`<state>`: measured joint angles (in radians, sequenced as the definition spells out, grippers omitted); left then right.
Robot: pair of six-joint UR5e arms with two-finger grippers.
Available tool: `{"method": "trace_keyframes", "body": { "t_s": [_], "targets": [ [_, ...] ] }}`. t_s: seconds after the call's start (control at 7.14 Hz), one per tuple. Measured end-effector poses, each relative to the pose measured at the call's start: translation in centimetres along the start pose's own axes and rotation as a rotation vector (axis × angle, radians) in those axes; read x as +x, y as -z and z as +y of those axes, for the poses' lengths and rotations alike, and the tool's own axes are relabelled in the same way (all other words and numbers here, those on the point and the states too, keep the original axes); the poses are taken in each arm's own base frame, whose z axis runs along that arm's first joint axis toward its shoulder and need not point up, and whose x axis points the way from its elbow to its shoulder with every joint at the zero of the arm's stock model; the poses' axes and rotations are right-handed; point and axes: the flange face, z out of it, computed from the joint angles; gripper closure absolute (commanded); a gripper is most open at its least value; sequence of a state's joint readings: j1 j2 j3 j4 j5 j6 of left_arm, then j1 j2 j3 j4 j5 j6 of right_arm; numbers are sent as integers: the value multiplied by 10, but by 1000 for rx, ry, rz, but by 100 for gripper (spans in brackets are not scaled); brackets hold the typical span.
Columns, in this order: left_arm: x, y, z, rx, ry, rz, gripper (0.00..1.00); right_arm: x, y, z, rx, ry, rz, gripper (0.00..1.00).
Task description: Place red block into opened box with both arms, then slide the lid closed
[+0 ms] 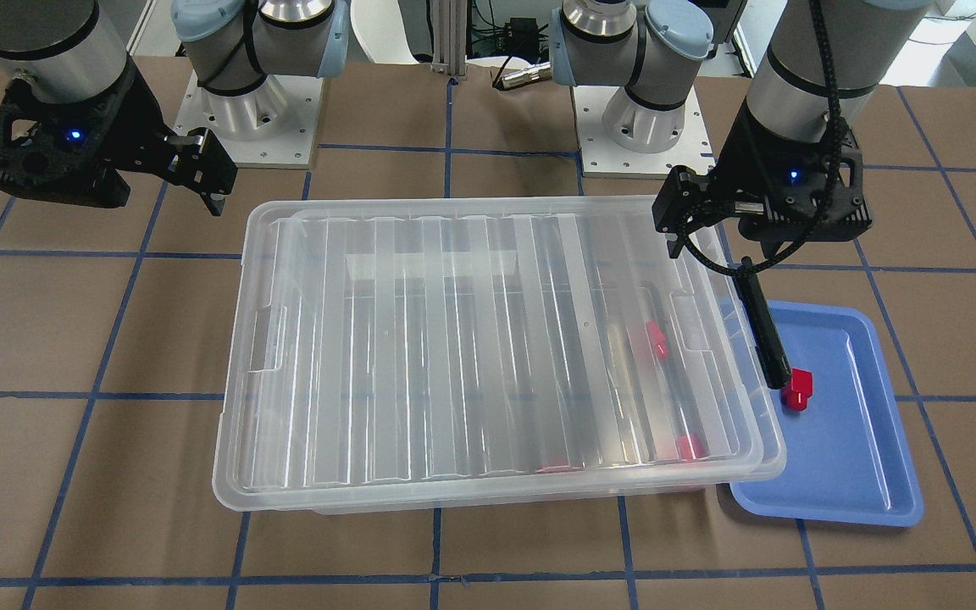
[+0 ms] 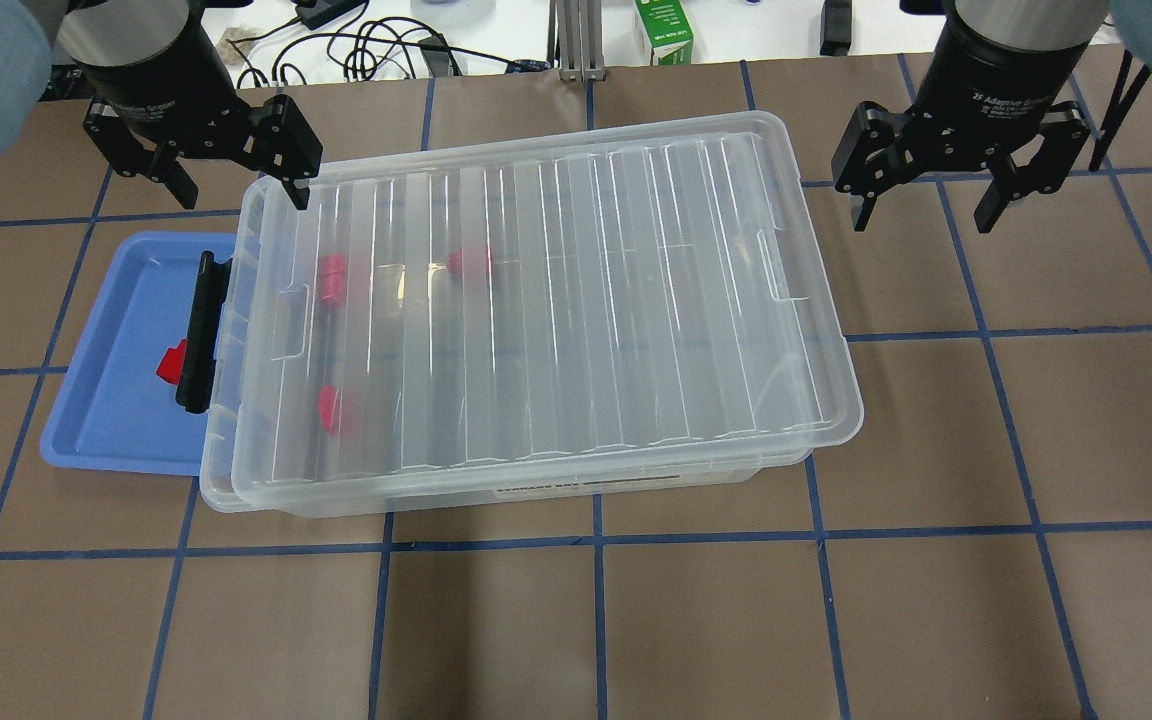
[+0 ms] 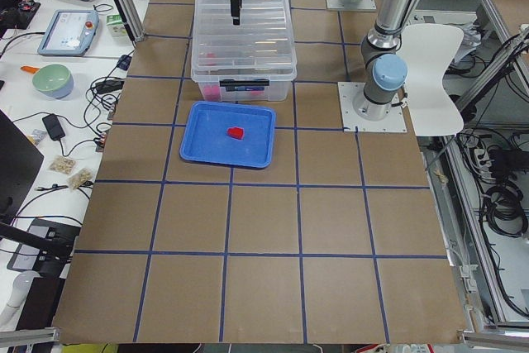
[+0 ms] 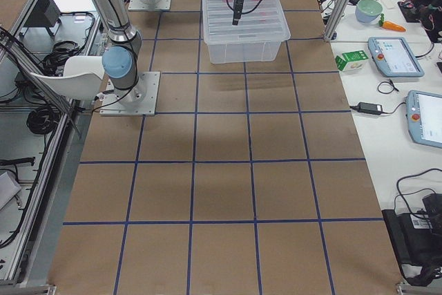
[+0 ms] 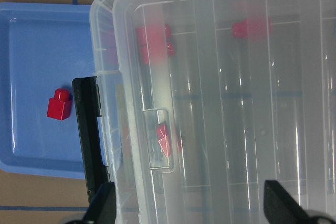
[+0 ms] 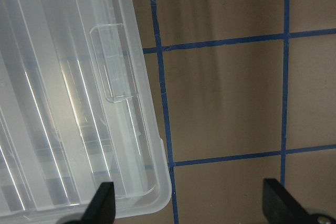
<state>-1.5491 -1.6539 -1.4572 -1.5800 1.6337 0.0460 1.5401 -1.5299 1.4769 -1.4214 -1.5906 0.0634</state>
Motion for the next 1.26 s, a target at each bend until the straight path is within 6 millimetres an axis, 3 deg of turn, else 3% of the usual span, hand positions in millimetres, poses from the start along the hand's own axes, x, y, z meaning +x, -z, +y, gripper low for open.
{"method": "trace_keyframes", "body": {
  "t_s": [0.98,1.26],
  "targets": [
    [0,0,0,0,0,0,0,-1,-7,-5,-6,3,-4,0],
    [0,0,0,0,0,0,0,-5,-20,-25,18,7,-9,0]
  ]
}}
